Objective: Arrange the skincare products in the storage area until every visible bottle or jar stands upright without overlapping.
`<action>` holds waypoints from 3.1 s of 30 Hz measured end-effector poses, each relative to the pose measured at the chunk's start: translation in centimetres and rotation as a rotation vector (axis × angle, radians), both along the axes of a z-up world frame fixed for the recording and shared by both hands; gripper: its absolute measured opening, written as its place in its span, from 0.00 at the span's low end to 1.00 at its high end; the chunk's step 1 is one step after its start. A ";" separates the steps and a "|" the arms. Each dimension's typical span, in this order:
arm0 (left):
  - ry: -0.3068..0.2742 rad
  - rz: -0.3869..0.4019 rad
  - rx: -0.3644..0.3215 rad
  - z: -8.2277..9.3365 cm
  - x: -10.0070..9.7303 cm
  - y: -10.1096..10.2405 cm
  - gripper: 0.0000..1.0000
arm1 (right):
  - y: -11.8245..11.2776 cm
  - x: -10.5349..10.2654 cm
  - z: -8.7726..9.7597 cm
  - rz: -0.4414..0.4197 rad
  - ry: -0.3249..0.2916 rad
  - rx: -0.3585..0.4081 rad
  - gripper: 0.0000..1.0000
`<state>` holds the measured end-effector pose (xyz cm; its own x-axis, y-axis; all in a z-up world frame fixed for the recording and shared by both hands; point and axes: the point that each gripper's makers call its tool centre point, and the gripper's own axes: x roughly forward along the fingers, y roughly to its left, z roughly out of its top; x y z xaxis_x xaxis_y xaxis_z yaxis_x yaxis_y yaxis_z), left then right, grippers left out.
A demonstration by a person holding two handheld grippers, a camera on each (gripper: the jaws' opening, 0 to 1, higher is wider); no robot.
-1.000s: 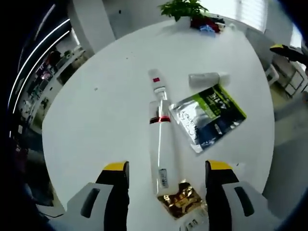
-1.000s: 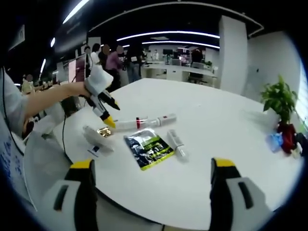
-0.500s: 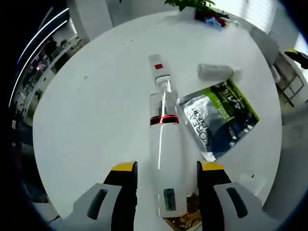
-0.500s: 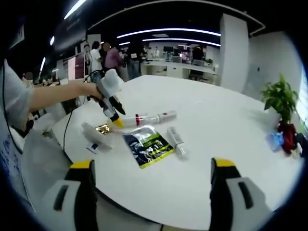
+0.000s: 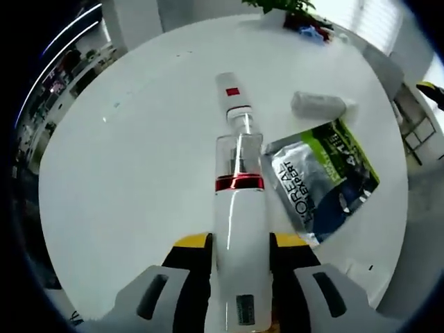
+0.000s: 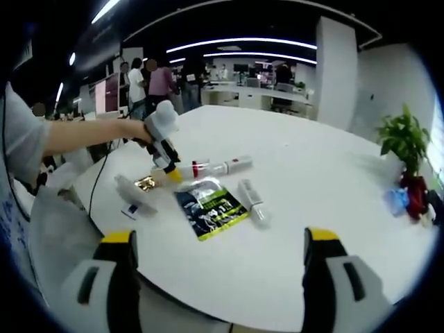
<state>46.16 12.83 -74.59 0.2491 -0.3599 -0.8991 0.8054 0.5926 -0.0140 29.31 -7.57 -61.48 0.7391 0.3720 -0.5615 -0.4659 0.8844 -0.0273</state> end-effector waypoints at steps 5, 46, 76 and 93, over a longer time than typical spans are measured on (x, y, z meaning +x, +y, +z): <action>-0.014 -0.018 0.008 0.0 0.1 0.0 0.27 | 0.3 0.0 -0.2 0.012 0.004 0.004 1.00; -0.013 0.117 -0.375 5.6 -2.7 -2.3 0.25 | 5.9 4.3 -1.4 0.187 0.149 0.456 0.66; 0.238 0.079 -0.800 9.2 -9.1 -9.9 0.25 | 7.6 11.8 -1.8 -0.044 0.307 1.061 0.45; 0.245 -0.106 -0.727 8.9 -11.7 -13.8 0.26 | 6.7 10.8 1.6 0.110 0.152 0.805 0.32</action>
